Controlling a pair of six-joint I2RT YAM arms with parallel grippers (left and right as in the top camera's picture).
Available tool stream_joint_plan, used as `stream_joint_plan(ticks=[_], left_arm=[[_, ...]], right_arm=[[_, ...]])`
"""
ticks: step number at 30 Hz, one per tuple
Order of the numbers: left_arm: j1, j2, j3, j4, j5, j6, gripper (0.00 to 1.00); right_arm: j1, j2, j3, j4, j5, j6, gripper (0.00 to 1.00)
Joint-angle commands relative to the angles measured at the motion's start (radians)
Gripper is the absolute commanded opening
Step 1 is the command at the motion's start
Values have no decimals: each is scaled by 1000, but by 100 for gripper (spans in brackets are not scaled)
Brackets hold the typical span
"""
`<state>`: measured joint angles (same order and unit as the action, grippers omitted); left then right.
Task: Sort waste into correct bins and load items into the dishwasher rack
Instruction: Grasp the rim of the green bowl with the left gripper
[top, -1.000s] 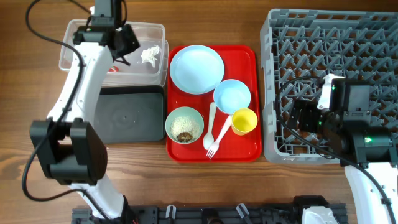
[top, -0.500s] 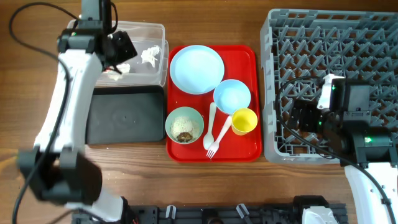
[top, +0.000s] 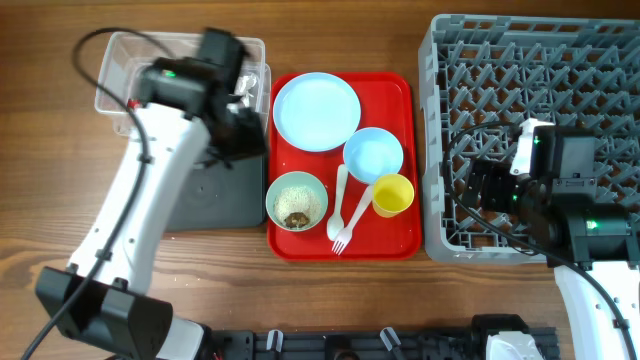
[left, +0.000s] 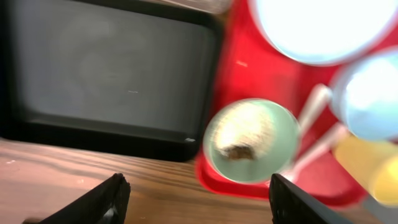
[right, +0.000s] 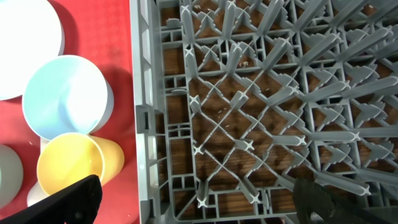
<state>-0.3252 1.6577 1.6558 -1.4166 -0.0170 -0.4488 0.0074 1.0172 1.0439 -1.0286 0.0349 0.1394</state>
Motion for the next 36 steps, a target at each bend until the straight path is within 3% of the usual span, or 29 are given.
stream_joint_plan(ticks=[1, 6, 17, 31, 36], left_arm=[[-121, -2, -18, 50, -18, -107, 74], [-221, 28, -109, 170, -18, -214, 75], [-320, 123, -316, 422, -17, -217, 73], [-391, 275, -327, 513, -18, -218, 61], [-391, 307, -327, 519, -17, -218, 46]], right_arm=[[0, 7, 23, 2, 18, 17, 100], [0, 7, 23, 3, 18, 18, 100], [0, 7, 23, -5, 17, 18, 100], [0, 7, 23, -5, 17, 18, 100], [0, 7, 23, -5, 17, 18, 100]])
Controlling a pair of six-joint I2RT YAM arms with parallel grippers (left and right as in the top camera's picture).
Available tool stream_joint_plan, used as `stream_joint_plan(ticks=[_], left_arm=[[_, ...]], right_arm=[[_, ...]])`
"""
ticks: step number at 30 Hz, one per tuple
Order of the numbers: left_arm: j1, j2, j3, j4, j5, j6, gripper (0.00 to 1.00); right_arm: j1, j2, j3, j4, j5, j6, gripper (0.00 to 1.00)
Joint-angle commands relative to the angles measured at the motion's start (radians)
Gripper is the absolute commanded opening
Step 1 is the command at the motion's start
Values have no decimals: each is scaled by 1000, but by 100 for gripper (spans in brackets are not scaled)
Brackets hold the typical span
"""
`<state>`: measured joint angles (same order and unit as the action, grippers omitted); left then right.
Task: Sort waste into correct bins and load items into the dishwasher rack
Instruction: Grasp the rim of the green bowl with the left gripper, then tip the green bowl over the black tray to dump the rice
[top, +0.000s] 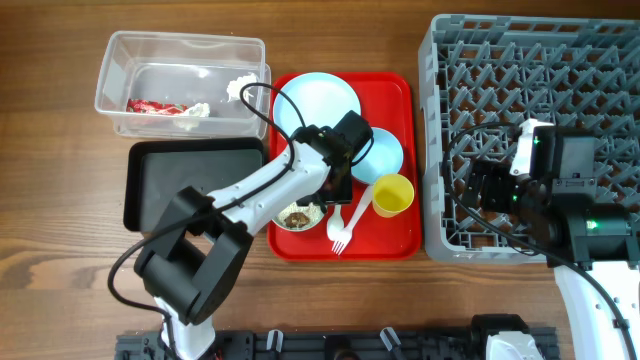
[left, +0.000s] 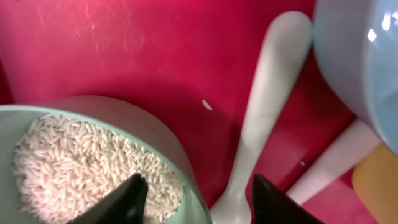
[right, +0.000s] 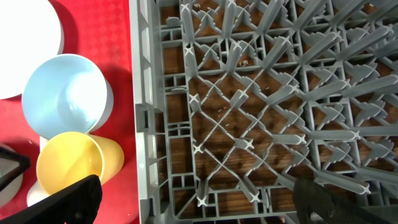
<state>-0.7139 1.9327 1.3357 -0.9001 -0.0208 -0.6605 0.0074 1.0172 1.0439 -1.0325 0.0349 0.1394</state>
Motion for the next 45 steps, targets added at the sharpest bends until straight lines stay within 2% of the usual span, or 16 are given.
stream_joint_plan(ticks=[1, 3, 5, 9, 18, 29, 33, 37, 42, 45], left_arm=[[-2, 33, -7, 3, -14, -6, 37], [-2, 33, -7, 5, -14, -6, 25], [-2, 33, -7, 8, -14, -6, 19], [-3, 33, -7, 6, -14, -6, 18], [-3, 33, -7, 7, -14, -6, 4], [-2, -25, 19, -40, -18, 3, 4], [0, -93, 72, -108, -17, 78, 4], [17, -156, 90, -140, -17, 93, 4], [118, -242, 90, -200, -5, 104, 4], [213, -267, 90, -208, 80, 146, 4]], right_arm=[[0, 7, 23, -2, 17, 18, 100], [0, 7, 23, -3, 17, 18, 100], [0, 7, 23, -5, 17, 18, 100], [0, 7, 23, -6, 17, 18, 100], [0, 7, 23, -9, 17, 18, 100], [0, 7, 23, -9, 17, 18, 100], [0, 7, 23, -9, 17, 18, 100], [0, 7, 23, -9, 17, 18, 100], [0, 7, 23, -9, 17, 18, 100], [0, 7, 23, -9, 17, 18, 100]])
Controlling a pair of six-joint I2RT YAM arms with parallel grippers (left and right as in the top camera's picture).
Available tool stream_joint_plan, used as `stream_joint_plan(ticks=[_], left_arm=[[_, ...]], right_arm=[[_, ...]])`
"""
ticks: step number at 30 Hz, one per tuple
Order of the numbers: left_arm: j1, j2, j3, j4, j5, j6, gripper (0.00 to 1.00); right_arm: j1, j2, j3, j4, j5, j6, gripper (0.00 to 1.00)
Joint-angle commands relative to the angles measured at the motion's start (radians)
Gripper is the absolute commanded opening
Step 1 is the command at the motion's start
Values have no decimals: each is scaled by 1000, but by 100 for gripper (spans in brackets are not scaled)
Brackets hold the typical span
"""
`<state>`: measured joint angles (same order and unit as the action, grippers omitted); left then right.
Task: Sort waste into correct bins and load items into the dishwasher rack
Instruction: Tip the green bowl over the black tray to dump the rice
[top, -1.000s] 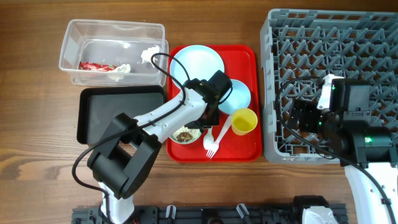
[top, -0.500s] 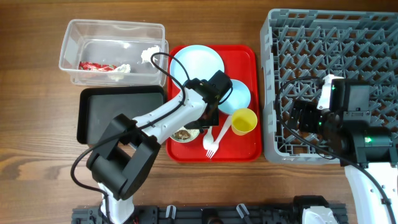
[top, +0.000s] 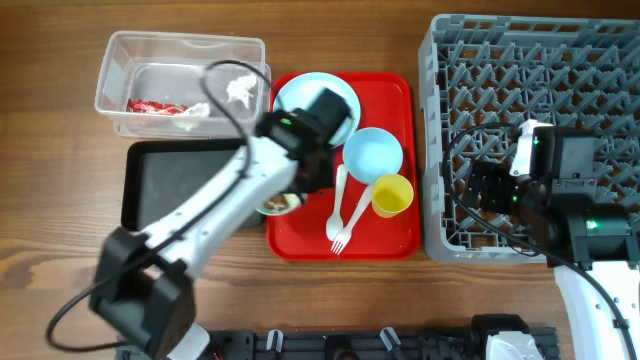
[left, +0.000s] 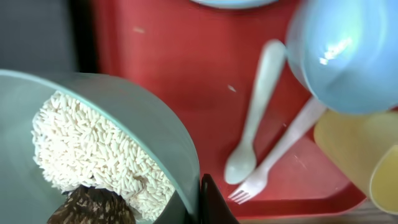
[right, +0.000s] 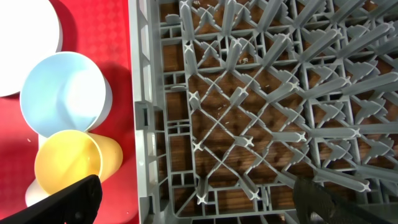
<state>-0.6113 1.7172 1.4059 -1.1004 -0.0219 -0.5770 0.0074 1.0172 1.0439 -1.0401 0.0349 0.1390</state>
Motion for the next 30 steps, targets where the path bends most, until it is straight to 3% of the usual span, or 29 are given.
stream_joint_plan(ticks=[1, 10, 19, 30], left_arm=[[153, -53, 19, -5, 137, 93, 4], [522, -47, -14, 8, 623, 419, 4], [837, -45, -220, 58, 1041, 696, 4], [1102, -45, -386, 72, 1354, 783, 4]], right_arm=[[0, 7, 23, -2, 17, 18, 100], [0, 7, 23, -12, 17, 18, 100], [0, 7, 23, -13, 17, 18, 100], [0, 7, 23, -13, 17, 18, 100]])
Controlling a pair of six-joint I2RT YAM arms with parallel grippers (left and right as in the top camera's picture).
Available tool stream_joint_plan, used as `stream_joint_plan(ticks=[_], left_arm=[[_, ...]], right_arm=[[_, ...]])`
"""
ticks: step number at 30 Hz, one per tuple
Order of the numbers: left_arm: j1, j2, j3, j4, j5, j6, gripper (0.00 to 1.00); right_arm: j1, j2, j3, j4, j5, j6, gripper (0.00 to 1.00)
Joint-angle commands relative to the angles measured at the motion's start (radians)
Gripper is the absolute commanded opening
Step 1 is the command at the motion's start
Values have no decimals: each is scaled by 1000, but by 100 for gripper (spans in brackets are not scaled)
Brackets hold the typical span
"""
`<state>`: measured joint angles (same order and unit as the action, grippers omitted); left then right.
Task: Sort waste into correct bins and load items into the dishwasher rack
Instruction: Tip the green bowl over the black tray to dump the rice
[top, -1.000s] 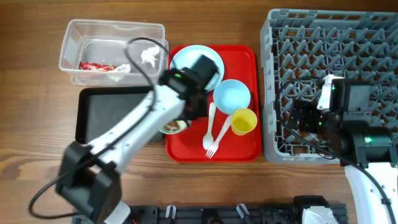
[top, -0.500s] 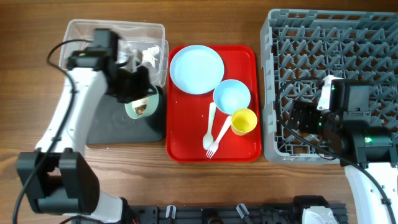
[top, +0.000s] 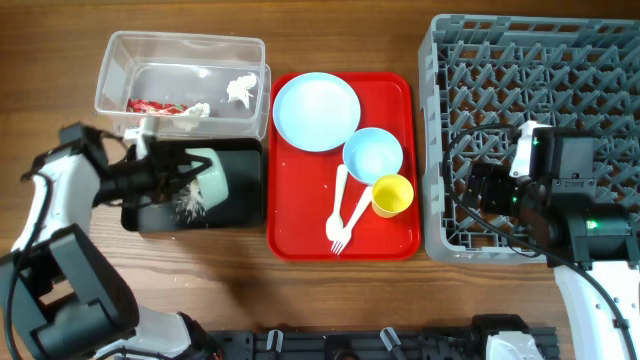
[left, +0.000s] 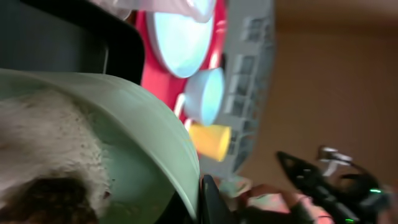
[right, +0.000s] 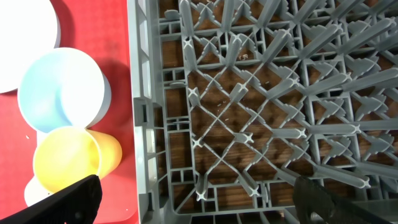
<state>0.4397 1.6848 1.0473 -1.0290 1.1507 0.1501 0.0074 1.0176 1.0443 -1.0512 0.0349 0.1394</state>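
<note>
A green bowl (top: 212, 172) of rice and brown scraps is tipped on its side over the black tray (top: 245, 205). My left gripper (top: 185, 168) is shut on its rim (left: 155, 124), one finger (left: 209, 202) outside the wall. Rice (top: 189, 203) lies spilled on the tray under the bowl's mouth. On the red tray (top: 395, 90) sit a pale blue plate (top: 317, 111), a blue bowl (top: 373, 155), a yellow cup (top: 392, 194), a spoon (top: 338, 200) and a fork (top: 352, 215). My right gripper (right: 199, 205) hangs open over the grey dishwasher rack (top: 560, 70), holding nothing.
A clear plastic bin (top: 180, 60) with a red wrapper and crumpled paper stands behind the black tray. The rack (right: 249, 93) borders the red tray's right edge, with the yellow cup (right: 65, 163) and blue bowl (right: 61, 93) close to it.
My left gripper has carried the green bowl from the red tray's left edge to over the black tray and tipped it; rice now lies on that tray. The right arm has hardly moved.
My left gripper was open over the black tray, with the green bowl on the red tray. Then it was down at the bowl's rim, then shut on the rim with the bowl raised. Now the bowl is tipped over the black tray. The right gripper stayed open over the rack.
</note>
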Motion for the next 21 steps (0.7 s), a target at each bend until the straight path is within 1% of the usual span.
stream_joint_plan(ticks=[1, 4, 10, 21], left_arm=[[63, -13, -34, 0, 201, 56, 4], [86, -13, -40, 0, 253, 56, 4], [87, -13, -40, -9, 357, 50, 4], [87, -13, -40, -11, 384, 45, 4]], right_arm=[[0, 6, 23, -2, 17, 18, 100], [0, 6, 23, -2, 17, 18, 100], [0, 6, 23, -5, 17, 18, 100], [0, 6, 23, -6, 17, 18, 100]])
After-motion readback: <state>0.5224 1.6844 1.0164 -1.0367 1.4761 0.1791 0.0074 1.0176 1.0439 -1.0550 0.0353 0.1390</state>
